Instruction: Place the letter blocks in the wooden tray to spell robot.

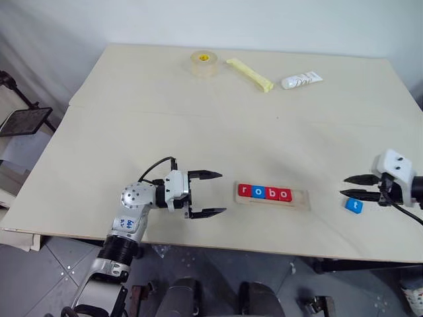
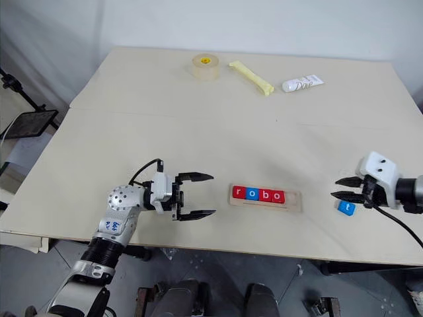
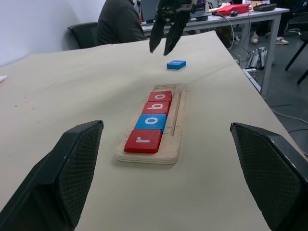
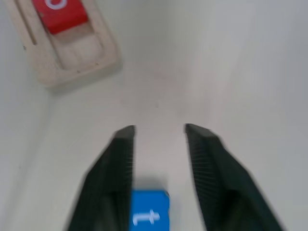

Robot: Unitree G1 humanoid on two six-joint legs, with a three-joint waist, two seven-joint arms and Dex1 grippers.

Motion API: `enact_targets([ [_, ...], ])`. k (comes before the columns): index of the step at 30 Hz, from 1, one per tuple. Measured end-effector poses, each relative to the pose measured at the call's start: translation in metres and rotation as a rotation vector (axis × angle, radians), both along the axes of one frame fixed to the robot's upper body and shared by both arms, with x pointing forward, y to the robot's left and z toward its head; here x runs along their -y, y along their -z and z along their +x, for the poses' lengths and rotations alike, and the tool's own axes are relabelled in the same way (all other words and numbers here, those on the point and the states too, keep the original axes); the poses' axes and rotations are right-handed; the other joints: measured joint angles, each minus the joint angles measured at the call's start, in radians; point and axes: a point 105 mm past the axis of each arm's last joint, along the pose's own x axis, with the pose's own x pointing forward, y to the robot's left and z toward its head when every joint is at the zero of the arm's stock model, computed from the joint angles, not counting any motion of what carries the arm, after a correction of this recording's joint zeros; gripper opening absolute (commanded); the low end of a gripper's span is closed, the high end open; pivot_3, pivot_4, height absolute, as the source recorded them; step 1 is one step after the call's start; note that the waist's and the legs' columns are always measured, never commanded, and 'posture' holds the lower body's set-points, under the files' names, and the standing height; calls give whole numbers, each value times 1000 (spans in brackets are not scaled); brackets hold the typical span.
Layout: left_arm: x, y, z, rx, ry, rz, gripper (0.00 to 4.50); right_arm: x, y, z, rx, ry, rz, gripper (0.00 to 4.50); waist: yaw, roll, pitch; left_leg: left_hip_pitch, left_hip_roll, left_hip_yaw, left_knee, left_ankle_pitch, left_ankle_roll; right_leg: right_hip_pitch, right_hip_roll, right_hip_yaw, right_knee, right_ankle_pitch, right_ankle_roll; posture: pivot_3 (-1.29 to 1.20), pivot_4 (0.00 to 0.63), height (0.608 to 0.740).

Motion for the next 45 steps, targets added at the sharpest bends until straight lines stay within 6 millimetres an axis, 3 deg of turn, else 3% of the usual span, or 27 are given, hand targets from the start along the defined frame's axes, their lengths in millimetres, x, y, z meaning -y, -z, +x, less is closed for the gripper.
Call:
enact_targets([
  [5,3,2,0,-6,9,-6,4500,9,10,-8,-34,34,1,4473,-5,0,0,0,1,1,0,0,0,0,0,0,0,0,0,0,150,740],
  [12,5,-1,2,6,16,-8,4500,24,20,-13,-83,88,-20,4473,-5,0,0,0,0,1,0,0,0,0,0,0,0,0,0,0,150,740],
  [19,4,1,2,-4,11,-6,4500,29,27,-5,-107,102,-51,4473,-5,0,0,0,0,1,0,0,0,0,0,0,0,0,0,0,150,740],
  [22,2,2,2,-3,8,-1,4500,27,28,-1,-107,91,-50,3932,-5,0,0,0,0,1,0,0,0,0,0,0,0,0,0,0,150,740],
  [29,-1,4,2,-9,-1,6,4500,25,35,-2,-126,81,-41,1503,-5,0,0,0,0,1,0,0,0,0,0,0,0,0,0,0,150,740],
  [38,0,2,1,-1,1,2,4500,15,36,-9,-117,38,-59,1450,-4,0,0,0,0,1,0,0,0,0,0,0,0,0,0,0,150,740],
  [45,3,2,4,-2,15,4,4500,-25,11,-4,-54,-74,-54,1450,-5,0,0,0,1,1,0,0,0,-1,0,0,0,0,0,0,150,740],
])
